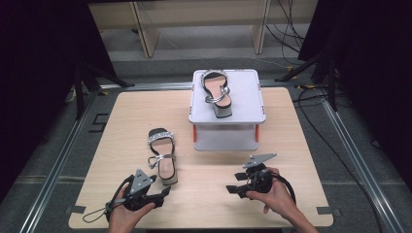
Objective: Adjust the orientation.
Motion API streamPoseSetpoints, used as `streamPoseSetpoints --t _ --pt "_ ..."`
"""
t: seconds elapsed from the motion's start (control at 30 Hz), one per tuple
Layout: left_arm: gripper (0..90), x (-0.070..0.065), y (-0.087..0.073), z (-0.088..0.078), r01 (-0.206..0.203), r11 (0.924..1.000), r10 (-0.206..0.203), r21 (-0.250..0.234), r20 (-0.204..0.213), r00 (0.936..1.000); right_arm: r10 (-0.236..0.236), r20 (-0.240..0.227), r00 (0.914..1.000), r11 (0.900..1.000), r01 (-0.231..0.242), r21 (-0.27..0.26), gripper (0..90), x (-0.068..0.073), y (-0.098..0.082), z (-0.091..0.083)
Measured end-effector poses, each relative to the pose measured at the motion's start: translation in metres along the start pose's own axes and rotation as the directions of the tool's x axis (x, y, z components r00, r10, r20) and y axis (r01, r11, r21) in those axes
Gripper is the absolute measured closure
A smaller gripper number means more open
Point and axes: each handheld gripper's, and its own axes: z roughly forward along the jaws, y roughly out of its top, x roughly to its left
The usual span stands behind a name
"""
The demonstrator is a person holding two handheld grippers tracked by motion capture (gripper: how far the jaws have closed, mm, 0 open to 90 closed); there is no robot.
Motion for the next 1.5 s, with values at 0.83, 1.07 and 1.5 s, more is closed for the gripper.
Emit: streamPoseSetpoints --t 0.83,1.07,1.5 --pt "20.6 0.018 -0.059 -0.033 0.050 0.9958 -0.046 0.077 -0.054 0.9975 -0.196 -0.014 0.9805 0.980 0.196 -0.026 63.7 0.025 0.112 0.117" --pt "20.6 0.013 -0.060 -0.031 0.112 0.9916 -0.109 0.065 -0.050 0.9928 -0.179 -0.029 0.9833 0.983 0.178 -0.035 63.4 0.027 0.122 0.136" --pt "20.6 0.015 -0.060 -0.032 0.117 0.9919 -0.115 0.049 -0.048 0.9922 -0.231 -0.017 0.9727 0.973 0.231 -0.008 82.3 0.030 0.131 0.146"
